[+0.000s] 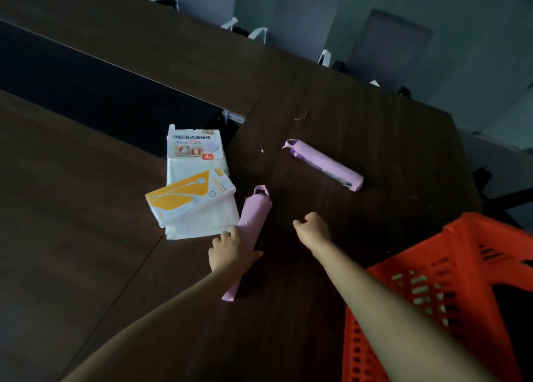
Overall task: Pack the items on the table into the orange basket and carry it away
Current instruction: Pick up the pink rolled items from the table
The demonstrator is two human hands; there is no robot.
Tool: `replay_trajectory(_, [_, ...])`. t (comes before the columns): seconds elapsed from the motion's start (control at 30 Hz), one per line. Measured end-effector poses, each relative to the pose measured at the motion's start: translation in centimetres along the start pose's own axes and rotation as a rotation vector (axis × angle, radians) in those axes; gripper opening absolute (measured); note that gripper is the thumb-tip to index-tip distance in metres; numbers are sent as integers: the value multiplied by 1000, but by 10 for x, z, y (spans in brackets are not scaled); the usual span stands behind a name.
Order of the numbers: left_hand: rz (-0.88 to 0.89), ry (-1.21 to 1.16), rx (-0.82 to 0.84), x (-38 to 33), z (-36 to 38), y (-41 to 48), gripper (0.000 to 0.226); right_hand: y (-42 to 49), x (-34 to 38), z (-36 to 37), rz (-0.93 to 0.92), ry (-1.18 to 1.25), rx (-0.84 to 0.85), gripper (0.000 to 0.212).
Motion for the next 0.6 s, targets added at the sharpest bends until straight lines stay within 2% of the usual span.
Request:
replay_trajectory(0.1, [96,82,-108,-14,13,27,47,45,-4,-21,-2,-16,-87,45])
replay_trajectory(0.2, [148,14,-155,-30,17,54,39,91,-2,-33,13,-8,-152,45])
replay_trajectory(0.33, [187,-67,-210,-61,15,89,36,141,14,-43,-39,-89,-259,48])
replay_trajectory(0.47, [149,-91,-221,-66,16,88,40,159,33,-53,-280,-378,-405,55])
replay_trajectory(0.53, [129,-125,-242,-61,13,80,42,167,39,-49,-356,-503,-347,66])
replay_trajectory(0.6, [163,-99,-286,-83,32,120,45,226,26,-44,-291,-518,-316,73])
Point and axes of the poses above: each hand's wrist, its own y-axis towards the middle knuckle, its own z-axis out of the palm, x = y × z, the point moved 3 cm from there along y, towards the middle knuckle, and after that the axes turned 5 degrees about y, right-handed, at the moved point
